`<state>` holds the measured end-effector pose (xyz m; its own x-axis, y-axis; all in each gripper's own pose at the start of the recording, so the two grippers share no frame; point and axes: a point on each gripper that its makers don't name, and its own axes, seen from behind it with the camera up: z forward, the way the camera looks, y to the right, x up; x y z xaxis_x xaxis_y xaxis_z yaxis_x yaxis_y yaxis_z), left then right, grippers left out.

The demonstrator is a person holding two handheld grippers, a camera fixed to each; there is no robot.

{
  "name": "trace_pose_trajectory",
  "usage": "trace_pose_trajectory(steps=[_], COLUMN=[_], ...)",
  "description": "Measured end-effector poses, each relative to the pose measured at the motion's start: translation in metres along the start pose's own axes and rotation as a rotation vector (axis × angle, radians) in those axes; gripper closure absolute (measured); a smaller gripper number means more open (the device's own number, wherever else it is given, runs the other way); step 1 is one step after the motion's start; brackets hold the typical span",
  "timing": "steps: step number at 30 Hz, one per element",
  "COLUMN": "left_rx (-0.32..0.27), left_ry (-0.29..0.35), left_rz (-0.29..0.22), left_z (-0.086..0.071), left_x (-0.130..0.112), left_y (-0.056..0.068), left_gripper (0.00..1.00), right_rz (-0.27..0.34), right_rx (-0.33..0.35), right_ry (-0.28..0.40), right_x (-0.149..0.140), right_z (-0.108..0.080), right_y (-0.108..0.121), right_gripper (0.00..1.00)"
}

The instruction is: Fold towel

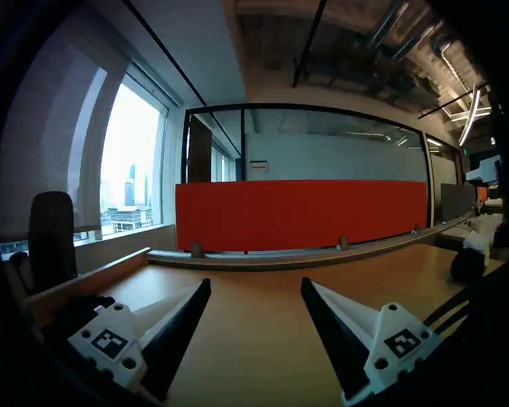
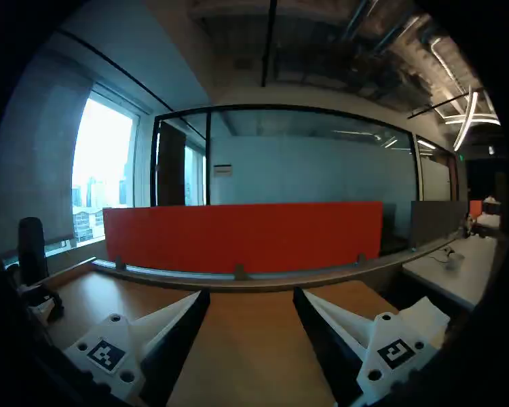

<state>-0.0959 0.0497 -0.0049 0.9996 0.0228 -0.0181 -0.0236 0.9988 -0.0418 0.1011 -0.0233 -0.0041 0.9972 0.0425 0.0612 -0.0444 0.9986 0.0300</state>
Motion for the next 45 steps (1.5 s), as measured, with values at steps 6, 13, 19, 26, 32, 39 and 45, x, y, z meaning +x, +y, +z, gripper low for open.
trace_pose_trajectory(steps=[6,13,19,26,32,39,45], left_rx=[0.001,0.004,0.02,0.027,0.028,0.027,0.034], left_ry=[0.004,0.008,0.01,0.001,0.003,-0.013,-0.026], left_rz=[-0.004,0.0,-0.004,-0.004,-0.016,-0.012,-0.013], left_z=[0.001,0.003,0.004,0.006,0.008,0.01,0.013], left_x=[-0.015,-0.031,-0.047,-0.063,-0.067,-0.072,-0.076], left_y=[-0.007,-0.016,-0.027,-0.033,-0.034,-0.033,-0.036], left_gripper=[0.02,0.02,0.02,0.01,0.01,0.01,0.01], right_rz=[-0.008,-0.014,-0.02,-0.029,-0.038,-0.046,-0.052], right_rx=[-0.008,-0.014,-0.023,-0.026,-0.025,-0.02,-0.009], right_ry=[-0.003,-0.008,-0.009,-0.01,-0.014,-0.009,-0.012], right_x=[-0.011,-0.026,-0.033,-0.039,-0.04,-0.037,-0.037], right_z=[0.001,0.005,0.007,0.009,0.009,0.009,0.008], right_y=[-0.001,-0.003,-0.003,-0.002,-0.002,-0.005,-0.01], right_gripper=[0.05,0.05,0.05,0.05,0.05,0.05,0.05])
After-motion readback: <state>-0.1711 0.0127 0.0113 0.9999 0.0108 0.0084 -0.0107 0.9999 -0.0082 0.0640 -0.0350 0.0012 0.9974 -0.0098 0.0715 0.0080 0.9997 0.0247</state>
